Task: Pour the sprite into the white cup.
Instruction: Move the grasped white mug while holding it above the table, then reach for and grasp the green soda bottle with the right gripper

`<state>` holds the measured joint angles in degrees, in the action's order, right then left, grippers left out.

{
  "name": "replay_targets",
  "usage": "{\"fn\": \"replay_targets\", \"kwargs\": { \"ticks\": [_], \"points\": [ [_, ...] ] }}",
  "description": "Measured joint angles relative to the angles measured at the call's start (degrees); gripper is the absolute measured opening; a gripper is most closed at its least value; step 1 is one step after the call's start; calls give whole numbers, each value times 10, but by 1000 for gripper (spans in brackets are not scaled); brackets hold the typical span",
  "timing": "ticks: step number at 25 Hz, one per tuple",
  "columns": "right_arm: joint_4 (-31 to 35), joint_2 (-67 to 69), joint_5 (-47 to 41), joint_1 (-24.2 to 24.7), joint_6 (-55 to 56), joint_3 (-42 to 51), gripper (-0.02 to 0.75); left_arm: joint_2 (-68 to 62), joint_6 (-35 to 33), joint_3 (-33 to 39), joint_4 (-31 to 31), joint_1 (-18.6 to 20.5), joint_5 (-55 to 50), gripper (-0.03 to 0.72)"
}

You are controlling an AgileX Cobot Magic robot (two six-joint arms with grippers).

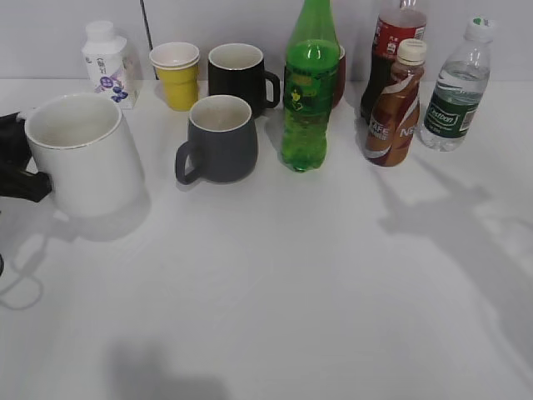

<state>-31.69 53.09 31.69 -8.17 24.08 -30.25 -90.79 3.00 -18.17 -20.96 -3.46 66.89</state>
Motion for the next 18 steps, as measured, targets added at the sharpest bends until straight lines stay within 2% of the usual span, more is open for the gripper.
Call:
{"fn": "replay_targets", "kwargs": {
  "ticks": [3, 7, 10, 13, 15, 18],
  "points": [
    [-66, 103, 21, -6, 70, 0, 532, 10, 0, 0, -20, 0, 0, 42],
    [-73, 225, 61, -44, 78, 0, 532, 19, 0, 0, -23, 0, 0, 42],
    [-16, 311, 73, -103, 23, 0, 532, 20, 0, 0, -30, 0, 0, 42],
    [85, 376, 97, -162, -71, 0, 532, 21, -1, 0, -38, 0, 0, 42],
    [140, 412, 149, -182, -118, 0, 543, 21, -1, 0, -39, 0, 0, 42],
    [198, 459, 201, -188, -142, -12, 617, 21, -1, 0, -40, 0, 0, 42]
  ]
}}
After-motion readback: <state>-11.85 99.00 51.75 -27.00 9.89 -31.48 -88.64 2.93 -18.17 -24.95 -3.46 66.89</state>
